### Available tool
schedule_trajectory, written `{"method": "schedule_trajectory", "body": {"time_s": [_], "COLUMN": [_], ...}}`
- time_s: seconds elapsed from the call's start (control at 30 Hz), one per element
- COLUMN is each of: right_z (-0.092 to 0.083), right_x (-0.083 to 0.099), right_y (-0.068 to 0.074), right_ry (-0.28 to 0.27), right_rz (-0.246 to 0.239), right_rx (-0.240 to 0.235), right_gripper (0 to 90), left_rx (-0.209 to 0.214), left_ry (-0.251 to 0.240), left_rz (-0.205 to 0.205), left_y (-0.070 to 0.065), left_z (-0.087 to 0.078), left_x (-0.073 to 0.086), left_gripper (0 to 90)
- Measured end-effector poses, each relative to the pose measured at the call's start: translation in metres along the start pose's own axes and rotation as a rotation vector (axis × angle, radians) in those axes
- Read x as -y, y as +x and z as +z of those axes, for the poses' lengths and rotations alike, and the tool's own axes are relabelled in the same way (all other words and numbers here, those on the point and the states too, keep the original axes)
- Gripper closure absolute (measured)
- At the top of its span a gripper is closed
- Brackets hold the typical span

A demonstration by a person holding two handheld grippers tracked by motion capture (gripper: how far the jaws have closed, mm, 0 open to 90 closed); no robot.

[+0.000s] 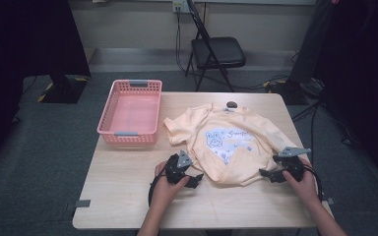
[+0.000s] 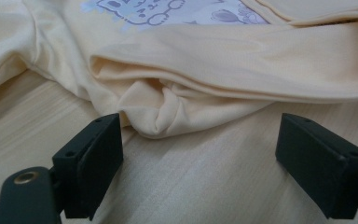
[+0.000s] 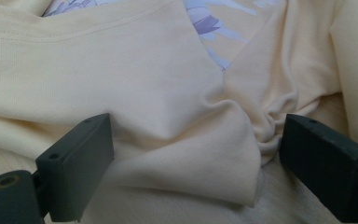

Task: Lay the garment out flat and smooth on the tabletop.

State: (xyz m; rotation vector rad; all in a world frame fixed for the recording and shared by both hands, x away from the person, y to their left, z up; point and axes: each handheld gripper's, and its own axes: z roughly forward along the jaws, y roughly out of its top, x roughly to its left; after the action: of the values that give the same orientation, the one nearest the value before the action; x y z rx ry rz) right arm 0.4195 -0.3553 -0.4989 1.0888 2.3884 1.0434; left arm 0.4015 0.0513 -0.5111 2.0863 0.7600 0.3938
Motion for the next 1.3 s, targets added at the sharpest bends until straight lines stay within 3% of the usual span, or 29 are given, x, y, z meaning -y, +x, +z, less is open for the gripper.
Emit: {"method": "schedule_trajectory", "body": {"time_s": [0.3,0.63,0.87,1.3], "right_z": [-0.003,-0.011,0.001,0.03], "right_x": [-0.003,-0.034,-0.051,-0.067], "right_y": [0.002,0.009,0.012,0.012], "right_ry": [0.002,-0.046,-0.048,-0.042], "right_rz": [0.009,-0.015,-0.025,0.008], "right_rx": [0.009,0.006,0.017,0.026], "right_gripper": [14.2,19.6,30.3,46.8], "left_rx": [0.0,0.0,0.0,0.0], "left_ry": [0.0,0.0,-0.001,0.0], "left_rz": [0.0,-0.001,-0.001,-0.001], "left_y": [0.0,0.0,0.0,0.0], "left_z": [0.0,0.0,0.0,0.0], "left_x": [0.0,0.0,0.0,0.0], "left_gripper": [14.8,14.8,14.8,14.8]}}
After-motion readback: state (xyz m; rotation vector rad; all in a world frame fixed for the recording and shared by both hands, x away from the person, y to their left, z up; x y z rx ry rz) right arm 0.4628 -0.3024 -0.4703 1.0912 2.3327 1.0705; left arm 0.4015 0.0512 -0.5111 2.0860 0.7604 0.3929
